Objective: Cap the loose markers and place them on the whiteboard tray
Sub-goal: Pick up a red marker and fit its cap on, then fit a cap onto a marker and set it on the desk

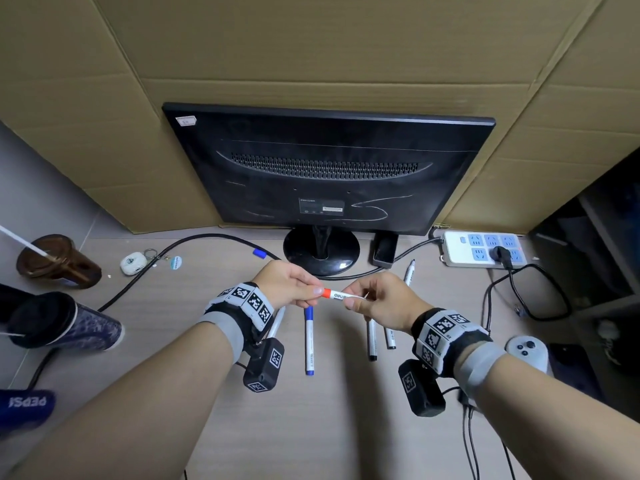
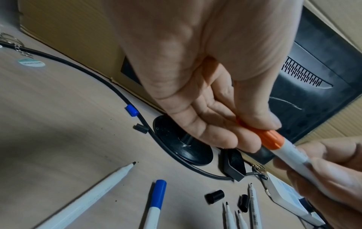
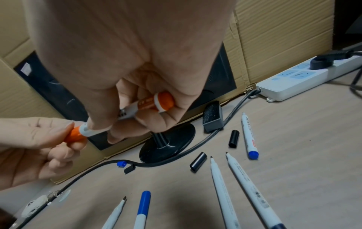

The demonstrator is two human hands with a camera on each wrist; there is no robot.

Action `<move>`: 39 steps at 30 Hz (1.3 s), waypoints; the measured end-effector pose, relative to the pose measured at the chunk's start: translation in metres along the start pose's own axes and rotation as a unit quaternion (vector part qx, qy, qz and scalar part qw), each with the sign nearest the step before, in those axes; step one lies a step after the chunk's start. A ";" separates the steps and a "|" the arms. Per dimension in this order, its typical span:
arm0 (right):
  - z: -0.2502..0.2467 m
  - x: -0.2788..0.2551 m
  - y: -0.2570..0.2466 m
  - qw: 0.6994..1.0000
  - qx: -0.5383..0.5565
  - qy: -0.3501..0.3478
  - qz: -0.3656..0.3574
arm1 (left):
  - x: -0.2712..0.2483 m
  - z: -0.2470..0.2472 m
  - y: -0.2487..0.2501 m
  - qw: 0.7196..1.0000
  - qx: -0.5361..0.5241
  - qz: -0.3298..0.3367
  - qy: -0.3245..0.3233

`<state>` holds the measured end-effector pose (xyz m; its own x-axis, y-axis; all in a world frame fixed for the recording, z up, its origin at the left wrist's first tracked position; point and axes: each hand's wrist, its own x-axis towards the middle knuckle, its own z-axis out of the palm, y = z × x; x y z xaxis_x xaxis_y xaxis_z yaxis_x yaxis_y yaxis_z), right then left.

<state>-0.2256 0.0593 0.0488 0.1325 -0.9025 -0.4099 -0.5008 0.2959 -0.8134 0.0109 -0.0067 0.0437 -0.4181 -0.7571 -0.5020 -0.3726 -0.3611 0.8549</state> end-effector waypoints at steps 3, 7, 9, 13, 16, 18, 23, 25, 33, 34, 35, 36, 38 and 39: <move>0.001 0.004 -0.004 1.000 -0.023 -0.018 -0.003 | 0.000 -0.006 0.003 1.000 0.017 -0.002 -0.006; 0.012 0.014 -0.008 0.996 -0.074 -0.036 0.035 | 0.002 -0.008 0.001 0.999 0.018 -0.015 0.033; 0.020 0.019 0.000 0.994 -0.082 -0.036 0.069 | 0.004 -0.009 -0.011 0.995 0.014 -0.046 0.091; 0.037 0.022 0.026 0.980 -0.149 -0.014 0.131 | 0.000 -0.018 -0.052 0.971 0.103 -0.120 0.179; 0.057 0.024 0.043 0.976 -0.131 -0.023 0.170 | -0.006 -0.028 -0.082 0.949 0.160 -0.173 0.207; 0.068 0.027 0.051 0.973 -0.138 -0.018 0.182 | -0.004 -0.029 -0.096 0.946 0.163 -0.185 0.209; 0.089 0.034 0.068 0.978 -0.109 -0.011 0.175 | -0.001 -0.017 -0.101 0.944 0.188 -0.188 0.194; 0.091 0.035 0.071 0.979 -0.098 0.004 0.177 | 0.000 -0.015 -0.104 0.943 0.192 -0.193 0.194; 0.046 0.026 0.082 0.948 -0.094 0.214 0.214 | 0.011 -0.009 -0.079 0.946 0.219 -0.150 0.184; 0.036 0.024 0.086 0.939 -0.090 0.240 0.227 | 0.013 -0.007 -0.075 0.948 0.216 -0.146 0.184; 0.027 0.021 0.090 0.932 -0.083 0.257 0.243 | 0.016 -0.004 -0.070 0.949 0.215 -0.141 0.183; 0.019 0.017 0.094 0.924 -0.075 0.269 0.262 | 0.019 -0.001 -0.067 0.950 0.214 -0.136 0.181; 0.010 0.011 0.103 0.911 -0.065 0.281 0.294 | 0.024 0.005 -0.061 0.952 0.216 -0.126 0.176; 0.007 0.007 0.106 0.907 -0.061 0.283 0.305 | 0.026 0.009 -0.059 0.952 0.221 -0.125 0.171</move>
<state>-0.2716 0.0865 -0.0439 -0.6442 -0.6085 -0.4634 -0.4284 0.7889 -0.4405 0.0151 0.0002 -0.0211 -0.0036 -0.8379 -0.5458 -0.7693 -0.3464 0.5369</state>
